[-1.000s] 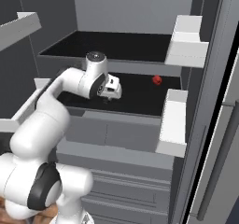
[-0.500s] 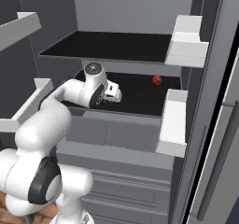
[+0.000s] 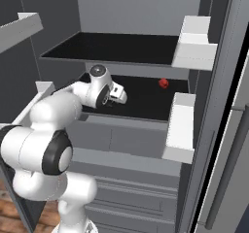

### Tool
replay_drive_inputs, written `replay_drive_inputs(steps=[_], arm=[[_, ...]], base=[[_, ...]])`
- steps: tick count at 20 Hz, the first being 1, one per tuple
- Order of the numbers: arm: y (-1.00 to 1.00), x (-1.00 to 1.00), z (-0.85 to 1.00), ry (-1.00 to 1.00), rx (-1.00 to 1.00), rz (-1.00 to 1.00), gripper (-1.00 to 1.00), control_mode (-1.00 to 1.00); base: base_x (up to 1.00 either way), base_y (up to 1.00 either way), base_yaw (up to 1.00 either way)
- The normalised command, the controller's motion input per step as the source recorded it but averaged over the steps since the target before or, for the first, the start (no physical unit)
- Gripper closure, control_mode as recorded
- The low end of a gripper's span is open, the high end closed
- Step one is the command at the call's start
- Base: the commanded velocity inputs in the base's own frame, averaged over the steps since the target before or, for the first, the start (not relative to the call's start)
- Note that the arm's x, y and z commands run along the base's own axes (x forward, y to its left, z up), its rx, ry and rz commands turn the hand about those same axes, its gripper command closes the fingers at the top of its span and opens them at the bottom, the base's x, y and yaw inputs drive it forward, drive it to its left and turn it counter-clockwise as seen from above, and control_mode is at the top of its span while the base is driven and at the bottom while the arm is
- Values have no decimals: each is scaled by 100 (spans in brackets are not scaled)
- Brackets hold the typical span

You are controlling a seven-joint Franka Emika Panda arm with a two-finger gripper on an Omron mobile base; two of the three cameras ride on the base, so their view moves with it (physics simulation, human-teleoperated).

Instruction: Take the fish from the fridge and place it on the digital scale on the counter by the fridge. Wait a few seconds for a reading, then move it to the plate on the dining counter.

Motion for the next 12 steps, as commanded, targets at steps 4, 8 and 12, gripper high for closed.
replay_drive_inputs(steps=[4, 8, 12], arm=[[0, 42, -32, -1, 0, -6, -100, -100], [0, 44, -27, -3, 1, -2, -100, -100], [0, 52, -16, -1, 3, 0, -100, -100]], base=[[0, 0, 0], [0, 0, 0], [0, 0, 0]])
